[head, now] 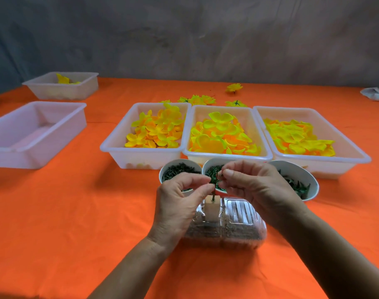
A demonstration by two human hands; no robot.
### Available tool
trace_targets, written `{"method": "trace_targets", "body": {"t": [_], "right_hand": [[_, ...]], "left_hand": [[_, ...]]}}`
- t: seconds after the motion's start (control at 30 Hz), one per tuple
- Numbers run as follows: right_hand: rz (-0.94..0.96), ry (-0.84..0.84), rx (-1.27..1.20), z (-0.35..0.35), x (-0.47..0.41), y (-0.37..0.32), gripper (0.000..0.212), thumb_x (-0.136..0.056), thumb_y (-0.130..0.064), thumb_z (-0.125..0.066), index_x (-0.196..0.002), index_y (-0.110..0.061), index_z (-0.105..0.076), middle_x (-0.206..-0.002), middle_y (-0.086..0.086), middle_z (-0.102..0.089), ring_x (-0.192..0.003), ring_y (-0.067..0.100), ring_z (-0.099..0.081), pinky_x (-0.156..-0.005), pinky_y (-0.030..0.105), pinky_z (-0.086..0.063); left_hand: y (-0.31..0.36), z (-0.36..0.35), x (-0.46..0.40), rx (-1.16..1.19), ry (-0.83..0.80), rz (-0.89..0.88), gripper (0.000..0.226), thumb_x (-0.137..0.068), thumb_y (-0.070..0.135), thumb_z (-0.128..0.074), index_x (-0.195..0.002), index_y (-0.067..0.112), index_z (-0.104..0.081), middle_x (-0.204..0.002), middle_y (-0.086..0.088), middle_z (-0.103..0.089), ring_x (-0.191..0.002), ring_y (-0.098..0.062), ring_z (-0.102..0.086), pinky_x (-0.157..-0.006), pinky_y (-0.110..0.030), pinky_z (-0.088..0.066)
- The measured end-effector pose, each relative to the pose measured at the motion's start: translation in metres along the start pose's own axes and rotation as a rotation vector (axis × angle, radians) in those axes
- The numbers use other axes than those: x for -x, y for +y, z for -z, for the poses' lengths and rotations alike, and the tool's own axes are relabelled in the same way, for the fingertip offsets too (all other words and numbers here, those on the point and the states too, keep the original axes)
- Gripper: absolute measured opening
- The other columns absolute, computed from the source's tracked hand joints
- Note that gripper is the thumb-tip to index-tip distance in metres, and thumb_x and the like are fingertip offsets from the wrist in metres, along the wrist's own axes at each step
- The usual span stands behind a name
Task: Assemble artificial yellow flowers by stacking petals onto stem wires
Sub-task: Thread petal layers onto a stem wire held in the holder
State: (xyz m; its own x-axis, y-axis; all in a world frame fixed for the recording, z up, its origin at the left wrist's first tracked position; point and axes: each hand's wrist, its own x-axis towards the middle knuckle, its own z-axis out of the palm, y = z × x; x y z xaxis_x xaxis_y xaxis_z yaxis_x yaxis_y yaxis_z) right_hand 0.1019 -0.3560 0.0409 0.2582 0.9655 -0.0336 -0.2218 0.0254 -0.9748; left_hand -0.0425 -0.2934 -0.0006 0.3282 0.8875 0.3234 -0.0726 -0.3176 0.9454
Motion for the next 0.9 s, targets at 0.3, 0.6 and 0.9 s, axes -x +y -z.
{"method": "trace_targets", "body": {"t": [0.3, 0.6, 0.9], "right_hand": [[0.07, 0.069, 0.061, 0.002, 0.009, 0.012, 0.012, -0.064, -0.019, -0.071, -0.073, -0.012, -0.071, -0.072, 0.01, -0.07, -0.065, 0.016, -0.066, -0.062, 0.024, -0.055], [0.114, 0.045, 0.029, -0.004, 0.009, 0.001, 0.011, -0.064, -0.023, -0.07, -0.072, -0.019, -0.075, -0.073, 0.008, -0.071, -0.069, 0.017, -0.068, -0.068, 0.03, -0.057], [0.176, 0.022, 0.042, -0.006, 0.009, -0.008, 0.023, -0.063, -0.031, -0.073, -0.084, -0.022, -0.075, -0.082, 0.005, -0.074, -0.076, 0.015, -0.07, -0.065, 0.022, -0.054]], "left_hand": [[-0.004, -0.006, 0.015, -0.022, 0.014, -0.046, 0.014, -0.07, 0.01, -0.08, -0.079, 0.019, -0.073, -0.078, 0.004, -0.07, -0.076, -0.011, -0.066, -0.073, -0.025, -0.05], [0.017, -0.022, 0.007, 0.096, 0.09, -0.123, 0.02, -0.076, -0.001, -0.072, -0.081, 0.018, -0.072, -0.074, 0.014, -0.072, -0.072, 0.006, -0.065, -0.069, -0.009, -0.047], [0.025, -0.023, 0.004, 0.084, 0.104, -0.228, 0.014, -0.078, -0.005, -0.069, -0.086, 0.007, -0.072, -0.077, 0.018, -0.068, -0.074, 0.002, -0.064, -0.072, -0.012, -0.048]]}}
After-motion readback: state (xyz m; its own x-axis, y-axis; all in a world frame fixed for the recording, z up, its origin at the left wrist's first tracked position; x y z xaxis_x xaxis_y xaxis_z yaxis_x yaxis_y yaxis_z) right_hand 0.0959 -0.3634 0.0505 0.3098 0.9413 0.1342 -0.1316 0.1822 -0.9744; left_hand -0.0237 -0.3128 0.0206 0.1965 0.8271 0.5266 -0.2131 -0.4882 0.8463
